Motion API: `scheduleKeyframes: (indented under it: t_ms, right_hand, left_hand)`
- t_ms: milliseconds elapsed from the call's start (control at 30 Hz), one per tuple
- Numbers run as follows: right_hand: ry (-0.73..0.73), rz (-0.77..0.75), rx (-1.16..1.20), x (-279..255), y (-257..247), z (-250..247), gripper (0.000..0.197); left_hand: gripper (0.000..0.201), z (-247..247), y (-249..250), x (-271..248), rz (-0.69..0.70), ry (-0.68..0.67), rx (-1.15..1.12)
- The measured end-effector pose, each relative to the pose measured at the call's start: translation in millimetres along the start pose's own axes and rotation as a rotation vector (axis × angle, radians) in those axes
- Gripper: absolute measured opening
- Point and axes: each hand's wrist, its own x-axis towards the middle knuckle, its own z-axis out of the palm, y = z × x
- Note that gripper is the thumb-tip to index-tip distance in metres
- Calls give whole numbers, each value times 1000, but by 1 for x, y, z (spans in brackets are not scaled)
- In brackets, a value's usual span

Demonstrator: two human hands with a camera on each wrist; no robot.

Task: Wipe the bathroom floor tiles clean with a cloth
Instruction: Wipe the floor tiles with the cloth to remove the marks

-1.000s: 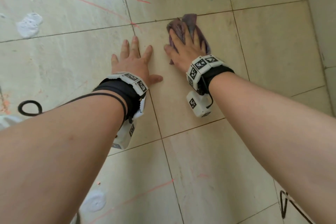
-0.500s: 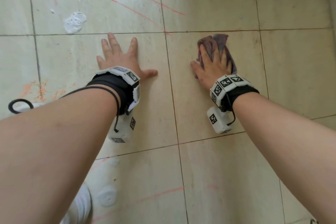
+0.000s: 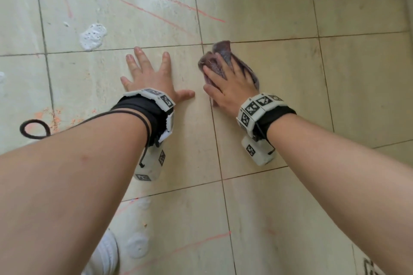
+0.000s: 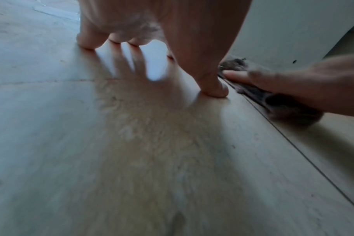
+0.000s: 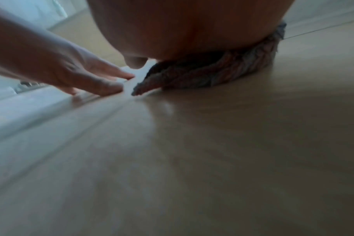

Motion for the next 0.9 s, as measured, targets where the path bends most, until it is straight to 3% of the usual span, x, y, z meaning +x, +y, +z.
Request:
scheduleKeyframes:
  t_ms: [100,200,267,367,433,533,700,900]
  right_hand:
    - [1,102,6,5,26,-10,57]
    - [63,237,74,45,30,-38,59]
    - [115,160,46,71,14,-54,59]
    - [34,18,-85,82,-31,-56,51]
    - [-12,-2,-44,65,-49,-43,52]
    - [0,-16,27,29,-26,-20,57]
    - [12,134,18,33,27,-32,57]
    - [78,234,129,80,-17,-52,63]
  left_hand:
    - [115,0,0,-1,5,-1,0]
    - [115,1,2,-1,3,-4,0]
    - [116,1,3,0,-1,-11,5]
    - [115,2,1,2,0,-9,21]
    - [115,2,1,2,6,-10,20]
    - [114,1,0,2,2,-8,17]
    - [115,1,2,0,-3,-22,19]
    - [116,3,2,4,-9,-8,17]
